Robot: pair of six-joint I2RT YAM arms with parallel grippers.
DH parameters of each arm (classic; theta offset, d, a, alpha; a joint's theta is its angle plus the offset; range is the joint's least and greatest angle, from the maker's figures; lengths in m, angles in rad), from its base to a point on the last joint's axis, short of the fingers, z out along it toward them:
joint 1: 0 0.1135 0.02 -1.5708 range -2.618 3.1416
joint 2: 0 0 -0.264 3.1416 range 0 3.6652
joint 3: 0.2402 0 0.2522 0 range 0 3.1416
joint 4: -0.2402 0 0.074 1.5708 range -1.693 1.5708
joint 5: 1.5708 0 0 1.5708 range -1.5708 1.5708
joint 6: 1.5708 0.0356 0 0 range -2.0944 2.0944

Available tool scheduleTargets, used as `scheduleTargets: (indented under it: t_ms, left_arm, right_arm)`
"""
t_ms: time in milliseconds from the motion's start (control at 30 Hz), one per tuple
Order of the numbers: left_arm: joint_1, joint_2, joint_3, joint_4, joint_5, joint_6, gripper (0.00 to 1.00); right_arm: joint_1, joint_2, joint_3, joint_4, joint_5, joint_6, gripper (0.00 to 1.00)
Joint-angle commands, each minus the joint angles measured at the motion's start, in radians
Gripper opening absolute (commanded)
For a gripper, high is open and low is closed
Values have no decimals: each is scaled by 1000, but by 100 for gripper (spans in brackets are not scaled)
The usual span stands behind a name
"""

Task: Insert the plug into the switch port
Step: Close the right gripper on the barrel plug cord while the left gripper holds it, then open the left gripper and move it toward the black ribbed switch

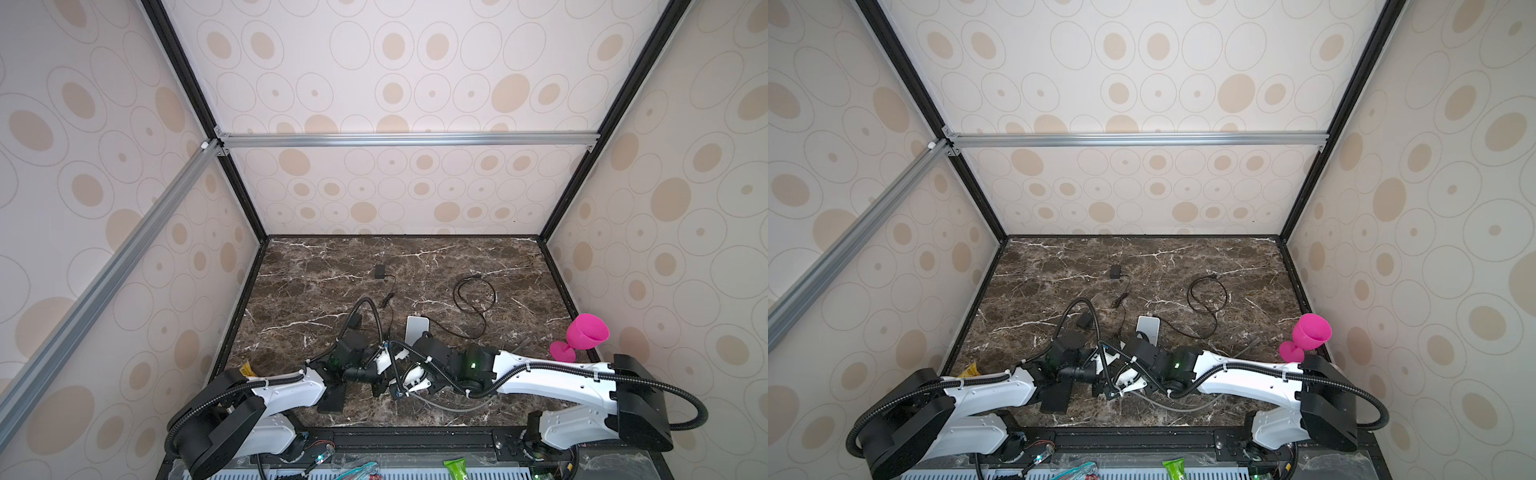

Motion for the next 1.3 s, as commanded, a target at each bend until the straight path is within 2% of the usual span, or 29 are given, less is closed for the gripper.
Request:
scheduleTargets:
  t_ms: [0, 900, 1000, 1067, 1133, 1167, 1200, 1233, 1267]
  left_arm:
    - [-9, 1, 9, 6, 12, 31, 0]
    - [-8, 11, 13, 3, 14, 31, 0]
    - [-9, 10, 13, 2, 15, 31, 0]
    - [-9, 9, 15, 2, 14, 31, 0]
    - [-9, 5, 13, 1, 2, 27, 0]
    - [-9, -5, 11, 0, -19, 20, 13]
    - [-9, -24, 6, 1, -53, 8, 31]
    - [-9, -58, -8, 4, -98, -9, 95]
    - [-8, -110, -21, 2, -153, -26, 98]
  right_arm:
    - [9, -7, 19, -23, 8, -4, 16]
    - [22, -15, 25, -31, 18, 14, 17]
    - [23, -17, 25, -30, 18, 14, 12]
    - [23, -17, 25, -32, 18, 15, 1]
    - [23, -14, 23, -32, 22, 20, 0]
    - [23, -12, 20, -28, 28, 24, 0]
    - [23, -10, 17, -23, 33, 31, 0]
    - [23, -8, 15, -15, 37, 41, 0]
    - [22, -6, 11, 0, 46, 60, 0]
